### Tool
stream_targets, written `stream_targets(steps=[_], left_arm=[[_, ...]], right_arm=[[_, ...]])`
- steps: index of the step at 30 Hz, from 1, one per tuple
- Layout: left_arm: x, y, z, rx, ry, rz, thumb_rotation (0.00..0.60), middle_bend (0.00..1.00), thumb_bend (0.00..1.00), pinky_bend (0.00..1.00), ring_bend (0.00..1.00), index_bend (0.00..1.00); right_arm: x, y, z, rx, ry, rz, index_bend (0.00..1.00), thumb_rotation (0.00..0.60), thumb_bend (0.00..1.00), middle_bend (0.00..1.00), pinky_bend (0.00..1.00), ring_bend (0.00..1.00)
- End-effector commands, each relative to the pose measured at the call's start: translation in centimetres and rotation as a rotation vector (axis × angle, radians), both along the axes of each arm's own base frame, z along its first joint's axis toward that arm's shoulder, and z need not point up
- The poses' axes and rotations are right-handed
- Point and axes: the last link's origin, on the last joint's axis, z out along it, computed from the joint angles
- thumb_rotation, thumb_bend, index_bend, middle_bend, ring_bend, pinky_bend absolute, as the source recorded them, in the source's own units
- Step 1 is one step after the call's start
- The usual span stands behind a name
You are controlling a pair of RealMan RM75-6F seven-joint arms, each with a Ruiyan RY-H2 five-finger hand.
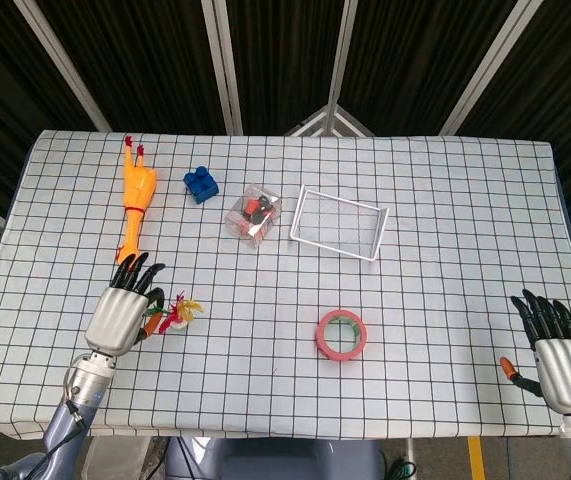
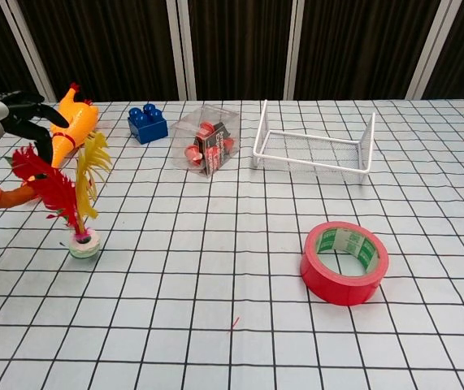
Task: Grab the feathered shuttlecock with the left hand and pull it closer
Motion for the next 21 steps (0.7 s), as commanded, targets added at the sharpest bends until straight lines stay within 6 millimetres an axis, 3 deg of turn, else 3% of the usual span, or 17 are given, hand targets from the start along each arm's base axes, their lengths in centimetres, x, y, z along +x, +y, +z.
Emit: stream_targets(steps=[1, 4, 8, 10, 13, 17, 21], left_arm=[[-0.1, 0.0, -0.4, -0.007, -0.006, 0.01, 0.6, 0.16, 0.57, 0.06, 0.03, 0.59], [-0.2, -0.1, -0.7, -0.008, -0.004, 0.009, 0.6, 0.16, 0.55, 0.05, 0.03, 0.59], [-0.7, -0.4, -0.7, -0.013, -0.01, 0.021, 0.6, 0.14, 0.44, 0.05, 0.02, 0.56], [-1.1, -0.6, -0.6, -0.013, -0.013, 0.028, 0.6, 0.11, 0.35, 0.04, 0.02, 0.48], [-1.6, -1.0, -0.2, -0.014, -0.031, 0.041, 0.6, 0.04, 0.22, 0.01, 0.0, 0.26], [-2.1, -1.4, 0.8, 0.001, -0.063, 0.038, 0.6, 0.0, 0.14, 0.0, 0.0, 0.07], [-2.6, -2.1, 3.5, 0.087, -0.084, 0.012, 0.6, 0.0, 0.14, 0.0, 0.0, 0.02]], right_arm=[[0.0, 0.0, 0.0, 0.002, 0.002, 0.001, 0.0, 0.6, 0.34, 0.0, 0.0, 0.0], [0.0, 0.0, 0.0, 0.001, 0.003, 0.0, 0.0, 0.6, 0.34, 0.0, 0.0, 0.0], [-0.1, 0.0, 0.0, 0.001, 0.002, -0.003, 0.0, 0.6, 0.34, 0.0, 0.0, 0.0], [0.0, 0.0, 0.0, 0.001, 0.002, -0.002, 0.0, 0.6, 0.34, 0.0, 0.0, 0.0], [0.0, 0.0, 0.0, -0.001, 0.002, -0.001, 0.0, 0.6, 0.34, 0.0, 0.0, 0.0], [0.0, 0.0, 0.0, 0.0, 0.004, -0.001, 0.0, 0.6, 0.34, 0.0, 0.0, 0.0], [-0.1, 0.0, 0.0, 0.001, 0.008, -0.004, 0.0, 0.6, 0.34, 0.0, 0.0, 0.0]])
